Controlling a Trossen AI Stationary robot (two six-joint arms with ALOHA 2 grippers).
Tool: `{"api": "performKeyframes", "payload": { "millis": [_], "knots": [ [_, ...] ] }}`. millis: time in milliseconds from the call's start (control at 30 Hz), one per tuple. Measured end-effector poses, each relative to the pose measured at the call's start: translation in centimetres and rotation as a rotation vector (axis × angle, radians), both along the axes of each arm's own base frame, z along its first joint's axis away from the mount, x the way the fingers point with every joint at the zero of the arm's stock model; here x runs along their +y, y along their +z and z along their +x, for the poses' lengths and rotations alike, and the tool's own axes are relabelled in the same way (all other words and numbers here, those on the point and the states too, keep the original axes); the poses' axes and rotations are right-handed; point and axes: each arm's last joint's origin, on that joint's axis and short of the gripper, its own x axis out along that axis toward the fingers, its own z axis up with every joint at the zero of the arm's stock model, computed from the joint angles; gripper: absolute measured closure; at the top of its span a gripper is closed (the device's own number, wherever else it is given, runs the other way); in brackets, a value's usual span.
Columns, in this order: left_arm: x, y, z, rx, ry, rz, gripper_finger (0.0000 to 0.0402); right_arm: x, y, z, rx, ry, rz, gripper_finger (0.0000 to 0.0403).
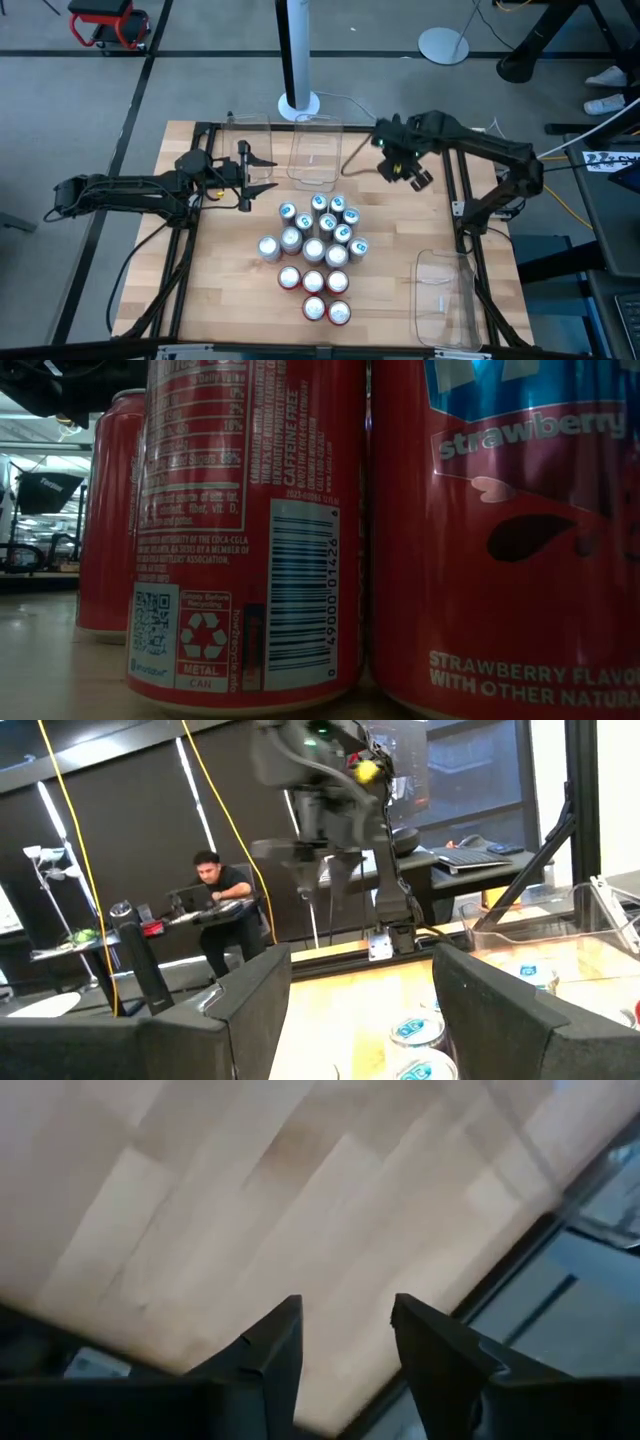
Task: Sort soda cans
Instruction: Put the bottom transparent bin to the top right of the table
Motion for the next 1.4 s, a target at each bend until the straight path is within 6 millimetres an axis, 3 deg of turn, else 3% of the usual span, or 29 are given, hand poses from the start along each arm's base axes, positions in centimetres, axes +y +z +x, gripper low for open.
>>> {"api": "performKeyframes", "payload": {
  "millis": [267, 633, 900, 1067, 1400],
  "knots": [
    [0.0, 0.0, 0.0, 0.005, -0.004, 0.047, 0.0169, 4.6, -2.7, -0.5, 0.128, -0.103, 0.019, 0.0237],
    [-0.1, 0.2, 0.0, -0.019, -0.005, 0.077, 0.0169, 11.4, -7.0, -3.2, 0.303, -0.237, 0.207, 0.0136],
    [-0.1, 0.3, 0.0, -0.024, -0.006, 0.078, 0.0169, 15.6, -8.1, -6.1, 0.381, -0.387, 0.228, 0.0139],
    [-0.1, 0.4, -0.1, -0.035, -0.006, 0.081, 0.0169, 17.1, -8.6, -7.2, 0.381, -0.438, 0.18, 0.0152],
    [-0.1, 0.4, -0.1, -0.038, -0.008, 0.069, 0.0169, 17.5, -11.6, -6.9, 0.285, -0.414, 0.173, 0.0171]
  ]
}}
